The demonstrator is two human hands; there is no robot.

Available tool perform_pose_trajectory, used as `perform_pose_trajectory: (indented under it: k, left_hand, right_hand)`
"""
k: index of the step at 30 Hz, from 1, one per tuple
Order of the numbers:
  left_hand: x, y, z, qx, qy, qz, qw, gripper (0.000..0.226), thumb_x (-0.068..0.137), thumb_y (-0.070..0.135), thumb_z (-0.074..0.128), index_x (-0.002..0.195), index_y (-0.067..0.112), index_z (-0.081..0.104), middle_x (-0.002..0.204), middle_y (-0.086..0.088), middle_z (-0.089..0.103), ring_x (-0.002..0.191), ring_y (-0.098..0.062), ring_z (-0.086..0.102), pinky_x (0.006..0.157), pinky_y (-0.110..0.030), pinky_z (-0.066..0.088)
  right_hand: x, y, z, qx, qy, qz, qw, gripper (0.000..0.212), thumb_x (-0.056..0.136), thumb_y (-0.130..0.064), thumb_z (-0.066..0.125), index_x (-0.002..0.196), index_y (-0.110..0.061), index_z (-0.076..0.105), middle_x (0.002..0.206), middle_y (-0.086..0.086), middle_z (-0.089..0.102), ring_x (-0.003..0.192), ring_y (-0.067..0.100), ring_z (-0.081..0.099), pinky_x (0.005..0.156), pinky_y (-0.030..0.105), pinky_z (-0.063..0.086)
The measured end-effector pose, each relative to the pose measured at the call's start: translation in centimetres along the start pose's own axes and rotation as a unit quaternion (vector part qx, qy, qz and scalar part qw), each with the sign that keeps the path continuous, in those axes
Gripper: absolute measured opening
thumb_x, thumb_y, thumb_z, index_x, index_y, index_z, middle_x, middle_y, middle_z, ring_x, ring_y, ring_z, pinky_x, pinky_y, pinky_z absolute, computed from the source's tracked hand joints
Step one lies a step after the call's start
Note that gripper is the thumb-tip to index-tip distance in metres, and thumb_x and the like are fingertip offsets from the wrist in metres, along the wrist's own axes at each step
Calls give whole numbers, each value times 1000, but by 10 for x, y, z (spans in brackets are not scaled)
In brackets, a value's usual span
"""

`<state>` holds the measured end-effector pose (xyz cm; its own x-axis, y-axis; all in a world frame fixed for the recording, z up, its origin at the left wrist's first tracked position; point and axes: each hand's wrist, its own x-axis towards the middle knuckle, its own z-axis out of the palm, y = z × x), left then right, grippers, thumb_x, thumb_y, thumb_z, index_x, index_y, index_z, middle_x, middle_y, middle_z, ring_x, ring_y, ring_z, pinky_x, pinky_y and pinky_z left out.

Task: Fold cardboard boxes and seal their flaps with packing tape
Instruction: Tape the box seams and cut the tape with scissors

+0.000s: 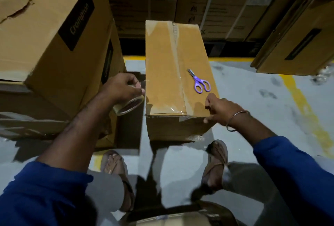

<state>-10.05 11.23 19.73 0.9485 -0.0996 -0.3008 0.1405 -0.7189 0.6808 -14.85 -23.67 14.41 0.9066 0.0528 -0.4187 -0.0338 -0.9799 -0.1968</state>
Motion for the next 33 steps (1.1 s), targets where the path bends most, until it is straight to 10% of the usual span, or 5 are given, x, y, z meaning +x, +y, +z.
perform_pose_trajectory:
  k: [4, 9, 33]
  left_hand:
    - [1, 0, 1, 5, 1, 5, 1000, 14, 91, 33, 76, 93, 27, 64, 113, -1, 63, 106, -28, 59, 92, -52, 55]
    - [0, 4, 4, 5, -3, 14, 1000, 14, 91, 33, 76, 90, 27, 64, 113, 0, 61, 108, -27, 58, 94, -51, 55]
    - [6, 0, 11, 12, -5, 16, 1000, 17, 92, 33, 76, 100, 20, 68, 105, 4, 60, 104, -26, 59, 81, -40, 52]
  right_hand:
    - [0, 38, -23, 55, 40, 48, 997, 34, 82, -30, 84, 96, -26, 54, 92, 4, 68, 86, 25, 63, 78, 43, 55]
    - [2, 33, -1, 111, 42, 68, 991, 49, 76, -49, 87, 98, -22, 52, 85, 4, 65, 78, 25, 65, 69, 39, 51]
    - [5, 29, 13, 40, 86, 62, 994, 73, 68, -20, 95, 111, -16, 37, 111, 12, 57, 92, 30, 56, 70, 37, 41]
